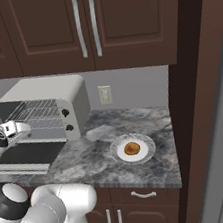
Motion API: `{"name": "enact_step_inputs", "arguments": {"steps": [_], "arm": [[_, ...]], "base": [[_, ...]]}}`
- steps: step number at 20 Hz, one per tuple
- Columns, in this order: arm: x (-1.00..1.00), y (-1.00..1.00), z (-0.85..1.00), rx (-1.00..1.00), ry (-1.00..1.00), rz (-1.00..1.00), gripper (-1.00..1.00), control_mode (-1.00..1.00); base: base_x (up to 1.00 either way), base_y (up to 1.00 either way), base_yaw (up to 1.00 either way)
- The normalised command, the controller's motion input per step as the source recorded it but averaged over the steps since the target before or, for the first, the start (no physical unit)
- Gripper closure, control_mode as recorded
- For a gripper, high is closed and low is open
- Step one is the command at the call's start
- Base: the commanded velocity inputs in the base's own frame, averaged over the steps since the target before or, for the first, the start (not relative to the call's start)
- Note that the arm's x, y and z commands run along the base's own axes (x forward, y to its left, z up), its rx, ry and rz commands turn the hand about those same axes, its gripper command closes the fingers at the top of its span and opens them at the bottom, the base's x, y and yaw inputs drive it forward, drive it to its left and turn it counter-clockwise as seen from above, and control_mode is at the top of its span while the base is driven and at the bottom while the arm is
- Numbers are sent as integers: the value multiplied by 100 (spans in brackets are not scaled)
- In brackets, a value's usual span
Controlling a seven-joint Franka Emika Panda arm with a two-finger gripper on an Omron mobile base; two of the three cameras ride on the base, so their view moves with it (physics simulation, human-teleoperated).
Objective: Open the toaster oven door. Place the bread on the bottom rack in the toaster oven and place the steak on the top rack.
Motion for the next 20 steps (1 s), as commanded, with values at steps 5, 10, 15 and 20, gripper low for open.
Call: {"name": "enact_step_inputs", "arguments": {"steps": [5, 10, 15, 20], "arm": [[19, 0, -9, 2, -7, 2, -100, -100], [30, 1, 0, 2, 0, -3, -100, -100], [16, 4, 1, 3, 0, -9, -100, -100], [10, 11, 0, 6, -1, -16, -100, -100]], "base": [[0, 0, 0], [0, 0, 0], [0, 0, 0], [0, 0, 0]]}}
